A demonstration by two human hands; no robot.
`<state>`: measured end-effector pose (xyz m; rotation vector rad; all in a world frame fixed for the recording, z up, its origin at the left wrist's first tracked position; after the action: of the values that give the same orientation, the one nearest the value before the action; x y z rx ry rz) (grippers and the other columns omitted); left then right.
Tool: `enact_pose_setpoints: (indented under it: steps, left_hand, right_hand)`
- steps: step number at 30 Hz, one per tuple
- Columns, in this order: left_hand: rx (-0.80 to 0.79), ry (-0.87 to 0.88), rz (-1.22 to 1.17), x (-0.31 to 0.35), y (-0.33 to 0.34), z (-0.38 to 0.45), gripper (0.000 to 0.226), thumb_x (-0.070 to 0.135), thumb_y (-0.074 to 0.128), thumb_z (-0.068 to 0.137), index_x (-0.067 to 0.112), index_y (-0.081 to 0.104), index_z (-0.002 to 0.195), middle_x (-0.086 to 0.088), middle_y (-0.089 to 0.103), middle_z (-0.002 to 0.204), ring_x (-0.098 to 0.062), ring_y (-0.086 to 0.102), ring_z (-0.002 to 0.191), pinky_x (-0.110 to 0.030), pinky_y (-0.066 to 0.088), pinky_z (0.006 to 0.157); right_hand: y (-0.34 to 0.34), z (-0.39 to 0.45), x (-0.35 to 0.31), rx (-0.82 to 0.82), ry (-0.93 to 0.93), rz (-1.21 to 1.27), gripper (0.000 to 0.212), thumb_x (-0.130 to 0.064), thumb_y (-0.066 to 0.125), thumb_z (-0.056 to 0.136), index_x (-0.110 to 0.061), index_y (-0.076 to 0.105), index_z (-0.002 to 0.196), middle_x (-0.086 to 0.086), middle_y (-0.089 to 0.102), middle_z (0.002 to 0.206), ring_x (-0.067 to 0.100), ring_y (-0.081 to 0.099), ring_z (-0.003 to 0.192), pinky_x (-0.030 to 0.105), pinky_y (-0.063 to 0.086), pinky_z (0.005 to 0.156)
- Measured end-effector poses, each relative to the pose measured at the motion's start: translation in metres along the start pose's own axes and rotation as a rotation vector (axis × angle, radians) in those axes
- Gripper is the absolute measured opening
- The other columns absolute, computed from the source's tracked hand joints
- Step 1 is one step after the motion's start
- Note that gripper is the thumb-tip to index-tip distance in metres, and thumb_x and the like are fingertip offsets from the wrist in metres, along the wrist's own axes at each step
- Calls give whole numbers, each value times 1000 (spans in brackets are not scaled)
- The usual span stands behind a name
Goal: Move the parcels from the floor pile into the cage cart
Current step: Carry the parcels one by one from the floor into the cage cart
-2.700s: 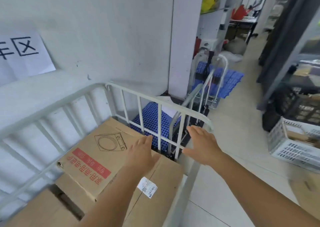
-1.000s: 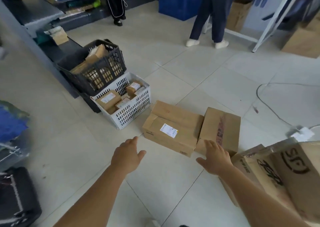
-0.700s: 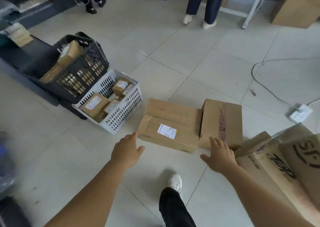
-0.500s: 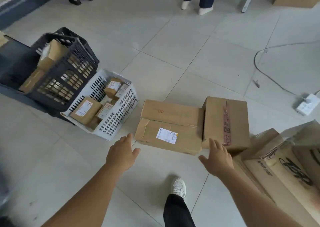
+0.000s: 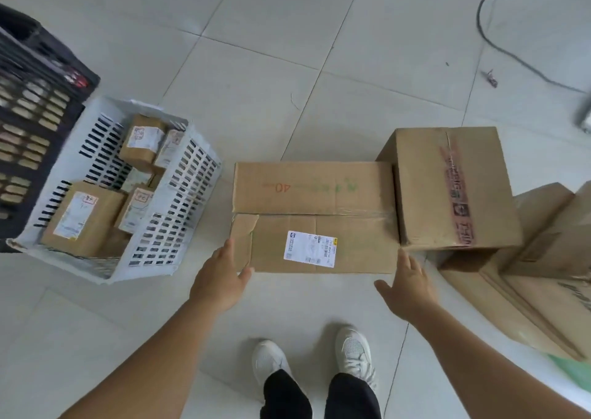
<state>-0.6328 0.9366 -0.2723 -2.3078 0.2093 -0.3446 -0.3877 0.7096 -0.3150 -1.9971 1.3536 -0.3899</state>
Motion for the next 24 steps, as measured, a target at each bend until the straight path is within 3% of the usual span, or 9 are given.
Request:
enact_pose_setpoints:
  steps: [10,14,19,24]
  left_hand:
    - [-46,-92,-77,-43,72,119,91,35,57,94,9,-7,153,-14,10,160,-32,29,141,-43,31,110]
    - [-41,-100,-79,-51,84,141,95,36,59,93,6,-8,153,-16,12,159,-34,31,140,-44,34,109]
    - [-10,-89,-94,-60,86,158,95,37,66,88,5,3,151,-18,27,152,-36,42,131,-47,44,101]
    - [15,-138,-97,-73,86,163,102,36,68,87,7,-4,153,-20,23,152,-39,41,130,-47,41,101]
  right_hand:
    - [67,91,11,58,191,157,92,-42,59,93,0,4,154,17,19,159,34,28,142,40,29,113]
    - [85,101,8,126,236,177,102,-47,63,89,-1,-1,154,15,10,161,32,18,146,39,21,116]
    - [87,109,1,220,354,221,114,-55,69,80,0,1,153,16,11,158,33,14,145,38,12,117]
    - [91,120,-11,215,378,221,126,-61,73,73,-2,-3,154,16,16,155,34,18,143,42,17,115]
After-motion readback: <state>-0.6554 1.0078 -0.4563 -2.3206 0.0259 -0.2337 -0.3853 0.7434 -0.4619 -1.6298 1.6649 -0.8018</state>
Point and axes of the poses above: each hand's wrist, its own z-axis towards the middle knuckle, its own y-axis out of the palm, x = y × z, the point moved 6 cm from there along z, towards the middle knuckle
